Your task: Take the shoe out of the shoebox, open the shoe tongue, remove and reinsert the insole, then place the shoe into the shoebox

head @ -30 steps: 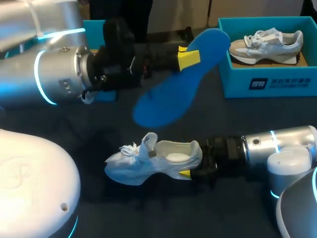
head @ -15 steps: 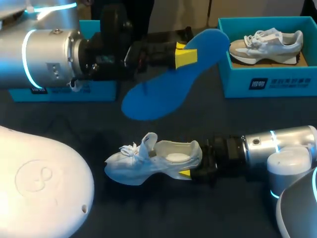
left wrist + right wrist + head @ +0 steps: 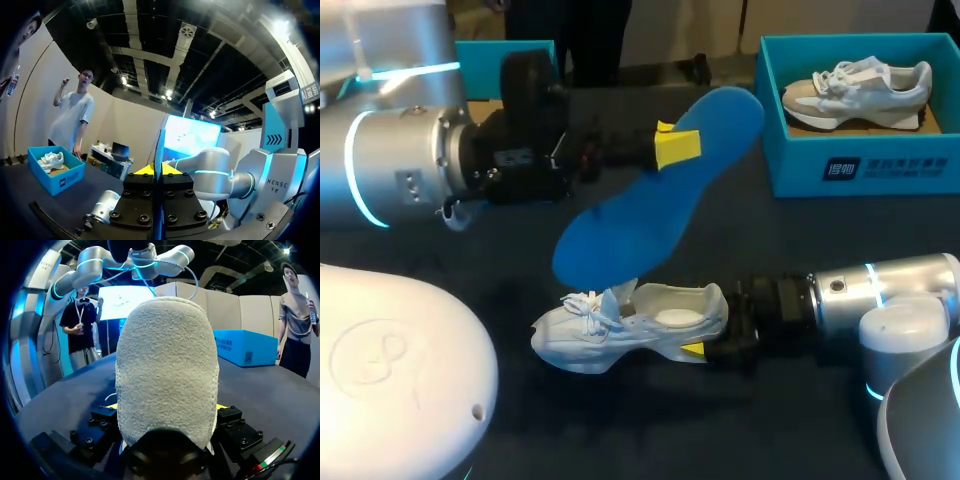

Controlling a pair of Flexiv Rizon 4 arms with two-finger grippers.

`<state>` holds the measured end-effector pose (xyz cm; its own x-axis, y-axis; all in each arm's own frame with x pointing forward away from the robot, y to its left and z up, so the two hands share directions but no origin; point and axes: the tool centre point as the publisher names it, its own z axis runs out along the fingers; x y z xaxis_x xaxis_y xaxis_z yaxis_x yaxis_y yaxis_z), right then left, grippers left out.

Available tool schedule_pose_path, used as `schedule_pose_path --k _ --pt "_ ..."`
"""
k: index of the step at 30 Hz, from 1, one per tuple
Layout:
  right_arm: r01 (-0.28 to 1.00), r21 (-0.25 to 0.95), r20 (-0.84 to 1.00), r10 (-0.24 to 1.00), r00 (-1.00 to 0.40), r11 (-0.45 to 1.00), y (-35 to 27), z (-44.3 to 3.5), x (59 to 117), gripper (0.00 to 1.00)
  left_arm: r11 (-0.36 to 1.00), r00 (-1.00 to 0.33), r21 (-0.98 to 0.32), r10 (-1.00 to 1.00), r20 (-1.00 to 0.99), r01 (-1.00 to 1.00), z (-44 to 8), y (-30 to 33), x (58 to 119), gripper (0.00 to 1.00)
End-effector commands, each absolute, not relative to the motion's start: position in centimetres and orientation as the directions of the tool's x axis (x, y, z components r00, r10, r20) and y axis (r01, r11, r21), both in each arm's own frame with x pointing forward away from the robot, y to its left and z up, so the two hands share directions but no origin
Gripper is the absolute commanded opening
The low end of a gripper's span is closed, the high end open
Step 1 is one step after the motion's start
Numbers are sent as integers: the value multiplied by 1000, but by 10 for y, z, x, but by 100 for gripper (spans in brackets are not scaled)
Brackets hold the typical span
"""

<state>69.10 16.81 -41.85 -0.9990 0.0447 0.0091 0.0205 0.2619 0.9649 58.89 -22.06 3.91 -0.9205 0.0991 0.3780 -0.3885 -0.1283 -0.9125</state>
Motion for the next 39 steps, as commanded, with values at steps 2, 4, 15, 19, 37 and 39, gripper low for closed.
schedule_pose_path --k 2,4,15,19,37,39 --pt "20 964 8 46 -999 265 170 -419 690 0 66 -897 -903 102 429 -425 42 -210 589 0" --pt "20 964 8 46 -999 265 170 -419 690 0 72 -898 -902 93 431 -426 40 -209 588 0" --pt "20 964 8 46 -999 265 170 -419 690 0 37 -924 -923 -31 381 -382 28 -205 594 0" --pt "20 964 8 46 -999 265 170 -419 690 0 6 -923 -926 -84 377 -379 23 -206 601 0" --pt "20 964 8 46 -999 265 170 -419 690 0 26 -838 -909 -400 371 -415 -16 -206 649 0" --pt "20 964 8 46 -999 265 170 -419 690 0 28 -830 -904 -410 378 -426 -19 -204 654 0"
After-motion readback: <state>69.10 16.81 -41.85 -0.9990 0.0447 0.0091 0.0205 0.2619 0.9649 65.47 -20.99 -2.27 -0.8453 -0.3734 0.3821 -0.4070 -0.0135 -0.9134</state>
